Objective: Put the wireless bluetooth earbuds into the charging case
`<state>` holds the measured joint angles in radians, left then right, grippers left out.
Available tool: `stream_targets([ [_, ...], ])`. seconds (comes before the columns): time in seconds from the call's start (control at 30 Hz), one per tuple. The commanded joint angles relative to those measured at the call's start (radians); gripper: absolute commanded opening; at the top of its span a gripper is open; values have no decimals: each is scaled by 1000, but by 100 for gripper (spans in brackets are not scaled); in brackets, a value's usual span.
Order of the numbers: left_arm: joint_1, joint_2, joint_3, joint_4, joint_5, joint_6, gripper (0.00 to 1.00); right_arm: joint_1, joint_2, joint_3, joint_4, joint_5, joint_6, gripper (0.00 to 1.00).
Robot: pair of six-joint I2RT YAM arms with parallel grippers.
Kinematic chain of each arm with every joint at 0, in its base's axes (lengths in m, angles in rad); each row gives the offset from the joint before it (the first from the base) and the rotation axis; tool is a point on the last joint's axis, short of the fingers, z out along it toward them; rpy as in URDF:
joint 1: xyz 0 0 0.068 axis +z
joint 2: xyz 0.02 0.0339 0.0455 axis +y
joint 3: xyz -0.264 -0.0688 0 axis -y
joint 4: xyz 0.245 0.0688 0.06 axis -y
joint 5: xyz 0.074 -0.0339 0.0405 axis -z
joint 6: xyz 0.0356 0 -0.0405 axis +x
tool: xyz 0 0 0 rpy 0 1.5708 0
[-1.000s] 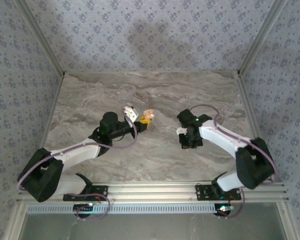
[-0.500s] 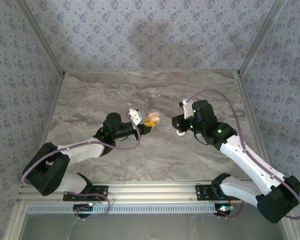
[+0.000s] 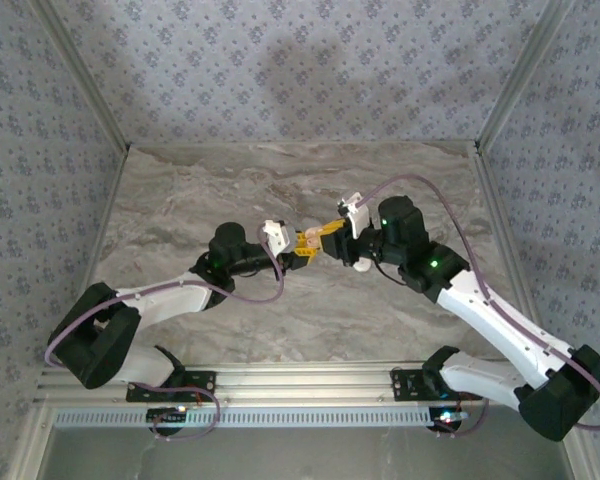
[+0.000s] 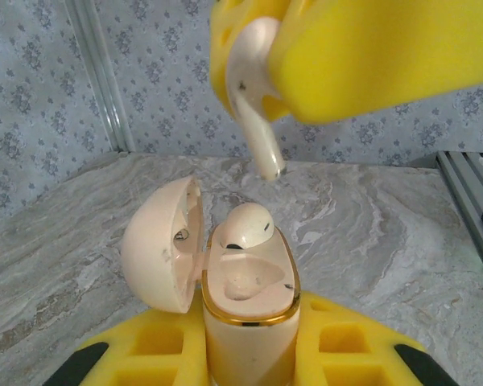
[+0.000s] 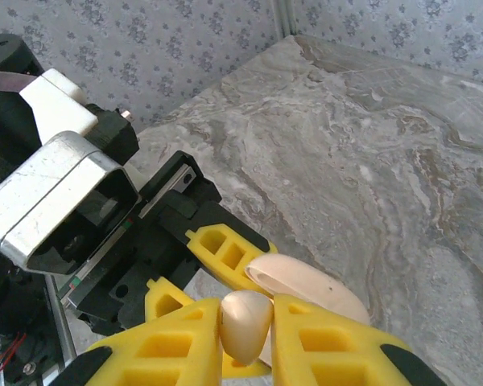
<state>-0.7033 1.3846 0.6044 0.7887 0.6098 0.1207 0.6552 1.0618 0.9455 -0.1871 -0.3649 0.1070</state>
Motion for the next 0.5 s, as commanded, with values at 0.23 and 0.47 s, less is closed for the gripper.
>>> stream_targets([
  [0.23, -7, -15, 41, 53, 14, -33, 17, 9, 60, 37, 60, -28, -40, 22],
  [0.47, -7, -21, 51, 56, 7, -52, 17, 12, 61, 22, 48, -35, -41, 22],
])
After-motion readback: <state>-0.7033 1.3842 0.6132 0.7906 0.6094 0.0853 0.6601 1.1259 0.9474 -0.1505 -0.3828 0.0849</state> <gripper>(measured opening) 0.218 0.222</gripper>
